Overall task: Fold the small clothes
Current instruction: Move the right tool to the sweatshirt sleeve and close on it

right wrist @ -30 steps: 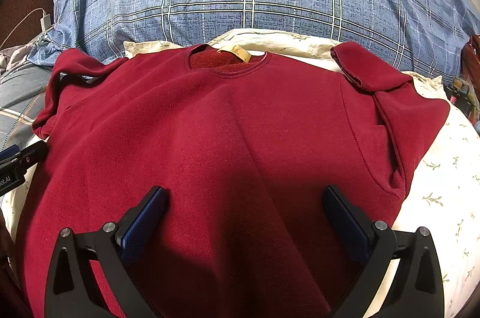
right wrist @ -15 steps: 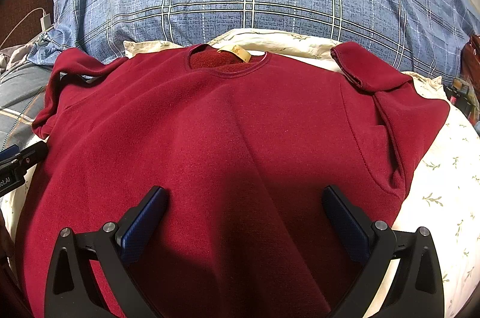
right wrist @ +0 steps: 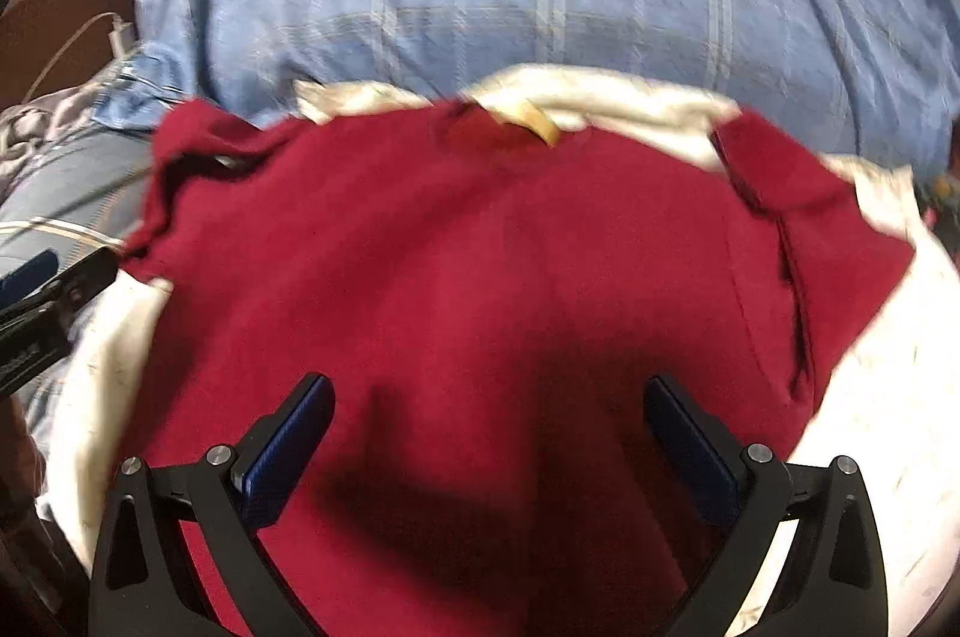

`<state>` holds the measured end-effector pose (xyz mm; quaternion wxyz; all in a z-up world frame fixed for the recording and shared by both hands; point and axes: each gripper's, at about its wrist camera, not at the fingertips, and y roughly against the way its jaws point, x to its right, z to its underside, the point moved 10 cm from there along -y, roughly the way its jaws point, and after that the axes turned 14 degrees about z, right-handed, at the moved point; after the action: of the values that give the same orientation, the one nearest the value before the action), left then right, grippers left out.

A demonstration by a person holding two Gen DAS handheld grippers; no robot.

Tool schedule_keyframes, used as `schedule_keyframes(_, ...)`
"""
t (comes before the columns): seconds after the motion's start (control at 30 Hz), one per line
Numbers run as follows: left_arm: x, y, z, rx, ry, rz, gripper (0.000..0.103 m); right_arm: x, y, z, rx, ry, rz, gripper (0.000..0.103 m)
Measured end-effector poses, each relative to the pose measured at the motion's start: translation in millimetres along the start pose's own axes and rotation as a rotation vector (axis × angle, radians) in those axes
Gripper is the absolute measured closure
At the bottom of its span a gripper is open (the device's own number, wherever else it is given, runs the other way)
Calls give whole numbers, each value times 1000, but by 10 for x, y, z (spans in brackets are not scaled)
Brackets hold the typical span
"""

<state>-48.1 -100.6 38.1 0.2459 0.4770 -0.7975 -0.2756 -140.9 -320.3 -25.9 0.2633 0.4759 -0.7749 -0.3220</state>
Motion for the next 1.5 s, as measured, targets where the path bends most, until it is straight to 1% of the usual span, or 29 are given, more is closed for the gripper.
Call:
schedule_keyframes(0.07,46,33,-101,24,48,51,9,-64,92,-171,33,-4,-30,1)
schedule_keyframes(0.1,53,40,-152,41,63,55,9,-88,132,-277,47,-8,-38,1)
schedule_keyframes(0.13,50,37,-173,49,63,53,9,-92,165,-354,52,-22,-55,1)
schedule_keyframes(0.23,36,-15,-177,57,45,36,9,-164,215,-528,66,-32,-66,1)
schedule_keyframes(0.3,22,-61,-141,67,47,37,9,-237,221,-589,81,-22,-54,1)
schedule_keyframes(0.43,-40,-224,-74,55,56,48,9,-350,80,-602,65,17,-9,1)
schedule_keyframes(0.6,-130,-292,-61,57,32,34,9,-425,-67,-621,23,17,-4,1)
schedule_keyframes(0.7,-212,-351,-42,40,20,13,9,-483,-160,-649,-13,-14,-33,1)
schedule_keyframes(0.73,-259,-367,-44,35,21,-2,9,-526,-189,-661,-25,-20,-57,2)
schedule_keyframes(0.77,-340,-375,-41,33,29,-24,9,-605,-220,-685,-37,-20,-88,7)
schedule_keyframes(0.8,-417,-383,-42,33,45,-43,9,-668,-252,-709,-48,-12,-108,14)
schedule_keyframes(0.83,-470,-392,-39,31,60,-52,9,-745,-285,-741,-60,1,-128,18)
schedule_keyframes(0.9,-590,-431,-24,19,104,-64,9,-931,-359,-826,-77,26,-170,32)
schedule_keyframes(0.93,-659,-459,-19,13,129,-72,9,-1009,-391,-868,-79,33,-183,35)
schedule_keyframes(0.97,-713,-483,-23,11,145,-82,9,-1084,-431,-913,-80,38,-193,41)
schedule_keyframes(1.13,-907,-629,-45,-10,206,-111,9,-1427,-679,-1117,-134,3,-275,42)
schedule_keyframes(1.17,-927,-656,-46,-15,215,-114,9,-1478,-747,-1144,-151,-13,-291,42)
schedule_keyframes(1.2,-946,-685,-47,-20,222,-116,9,-1528,-837,-1173,-178,-50,-313,40)
schedule_keyframes(1.27,-988,-719,-38,-29,230,-121,9,-1557,-990,-1205,-220,-100,-330,39)
schedule_keyframes(1.33,-1014,-763,-42,-40,237,-121,9,-1627,-1164,-1189,-263,-119,-334,39)
schedule_keyframes(1.43,-1029,-794,-65,-40,245,-118,9,-1734,-1333,-1225,-270,-125,-334,39)
schedule_keyframes(1.5,-1059,-812,-87,-35,252,-119,9,-1785,-1379,-1292,-247,-121,-326,39)
